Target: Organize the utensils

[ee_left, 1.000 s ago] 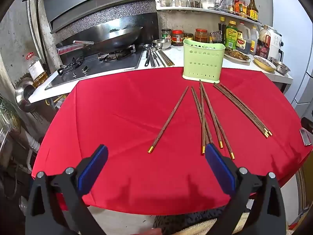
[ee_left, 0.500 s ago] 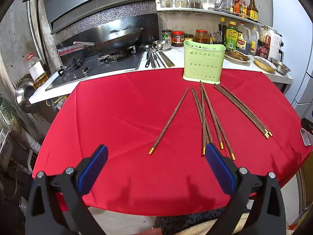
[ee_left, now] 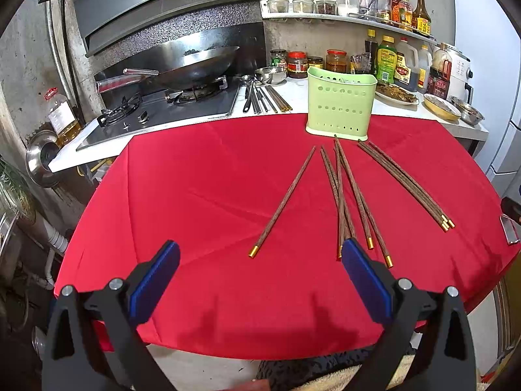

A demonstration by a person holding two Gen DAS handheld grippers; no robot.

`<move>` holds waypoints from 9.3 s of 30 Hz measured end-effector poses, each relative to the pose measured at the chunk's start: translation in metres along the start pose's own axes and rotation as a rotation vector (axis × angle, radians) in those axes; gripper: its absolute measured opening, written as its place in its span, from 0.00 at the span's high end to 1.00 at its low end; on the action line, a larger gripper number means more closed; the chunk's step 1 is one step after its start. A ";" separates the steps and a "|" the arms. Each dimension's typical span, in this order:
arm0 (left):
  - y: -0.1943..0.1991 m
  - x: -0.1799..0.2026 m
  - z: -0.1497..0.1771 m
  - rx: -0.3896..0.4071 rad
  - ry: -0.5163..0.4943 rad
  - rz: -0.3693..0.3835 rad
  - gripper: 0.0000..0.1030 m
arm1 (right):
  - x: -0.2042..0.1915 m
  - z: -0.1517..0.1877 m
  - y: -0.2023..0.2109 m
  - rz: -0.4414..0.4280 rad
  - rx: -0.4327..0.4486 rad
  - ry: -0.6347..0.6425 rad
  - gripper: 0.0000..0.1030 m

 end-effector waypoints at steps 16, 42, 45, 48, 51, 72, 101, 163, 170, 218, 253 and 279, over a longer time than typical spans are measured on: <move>-0.003 -0.001 -0.002 0.000 0.003 -0.001 0.06 | -0.005 0.001 -0.003 0.001 -0.003 0.006 0.05; 0.001 -0.007 0.000 0.004 0.006 -0.002 0.06 | -0.005 0.002 -0.003 -0.001 0.000 0.006 0.05; 0.001 -0.007 0.000 0.003 0.007 -0.003 0.06 | -0.005 0.002 -0.002 -0.001 0.000 0.006 0.05; 0.001 -0.007 0.000 0.003 0.006 -0.004 0.06 | -0.004 0.001 -0.002 0.000 0.000 0.006 0.05; 0.001 -0.007 0.000 0.003 0.007 -0.003 0.06 | -0.005 0.002 -0.002 -0.001 0.001 0.006 0.05; -0.044 -0.010 0.025 -0.046 0.008 0.036 0.06 | -0.012 0.013 -0.042 -0.070 0.048 0.031 0.05; -0.120 -0.006 0.036 -0.116 0.010 0.119 0.53 | -0.007 0.031 -0.135 -0.119 -0.154 0.035 0.51; -0.032 -0.007 0.003 0.194 -0.033 0.212 0.93 | 0.007 0.025 -0.044 -0.155 0.105 -0.050 0.93; 0.008 -0.015 -0.057 0.369 0.022 0.239 0.93 | 0.008 -0.048 -0.006 -0.176 0.271 -0.068 0.93; -0.072 -0.087 -0.001 0.091 0.211 0.057 0.65 | -0.027 -0.060 -0.080 -0.139 0.179 0.030 0.94; -0.085 -0.114 0.082 -0.127 0.075 -0.003 0.59 | -0.027 -0.046 -0.073 -0.125 0.172 0.006 0.93; -0.033 -0.049 0.082 0.028 -0.039 0.168 0.93 | -0.026 -0.036 -0.069 -0.160 0.173 -0.031 0.93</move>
Point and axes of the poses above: each gripper's, at about its wrist camera, not at the fingertips, and y roughly against the way its jaws point, x to its right, z to its underside, the point moved 6 cm from there along -y, roughly the way its jaws point, and after that the axes turned 13 degrees about x, right-handed, at the moved point
